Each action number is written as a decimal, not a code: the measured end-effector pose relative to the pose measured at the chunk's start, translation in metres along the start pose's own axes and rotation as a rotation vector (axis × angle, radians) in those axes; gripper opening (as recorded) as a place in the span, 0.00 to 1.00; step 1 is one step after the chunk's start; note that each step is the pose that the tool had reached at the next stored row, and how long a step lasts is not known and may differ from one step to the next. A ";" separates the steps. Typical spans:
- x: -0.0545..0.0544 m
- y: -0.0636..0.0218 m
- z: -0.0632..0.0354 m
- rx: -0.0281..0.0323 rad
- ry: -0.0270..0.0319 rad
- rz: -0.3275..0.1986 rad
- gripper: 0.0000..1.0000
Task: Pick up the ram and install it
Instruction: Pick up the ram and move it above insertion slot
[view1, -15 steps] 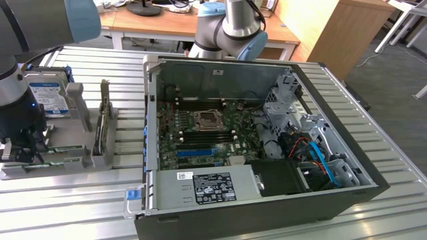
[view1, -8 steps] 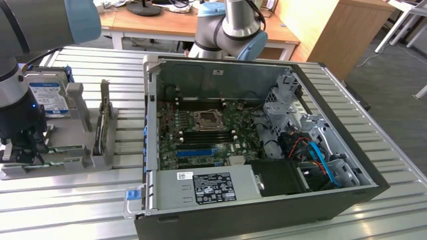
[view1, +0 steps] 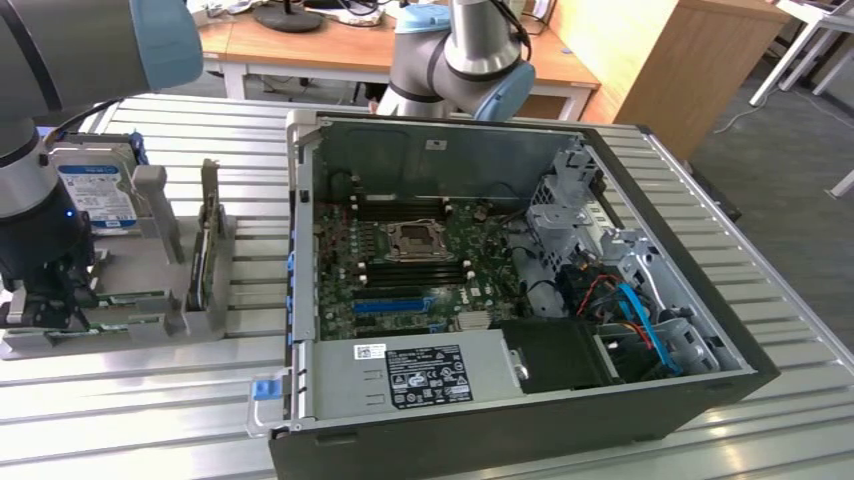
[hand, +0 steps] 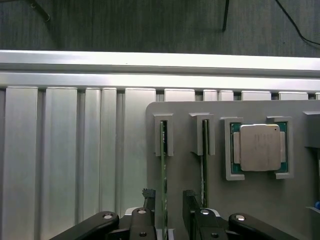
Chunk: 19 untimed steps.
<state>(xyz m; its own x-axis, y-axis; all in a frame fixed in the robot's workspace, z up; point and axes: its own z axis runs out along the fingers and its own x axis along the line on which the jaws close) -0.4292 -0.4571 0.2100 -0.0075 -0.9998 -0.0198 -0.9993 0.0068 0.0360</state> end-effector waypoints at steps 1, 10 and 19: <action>0.000 0.0000 0.0007 -0.0001 0.0001 0.000 0.36; 0.000 -0.0001 0.0034 -0.0001 0.0001 -0.001 0.36; 0.000 -0.0068 0.0033 0.0000 0.0000 -0.001 0.36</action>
<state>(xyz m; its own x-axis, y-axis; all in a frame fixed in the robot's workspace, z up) -0.4225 -0.4574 0.2064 -0.0069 -0.9998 -0.0198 -0.9993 0.0062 0.0361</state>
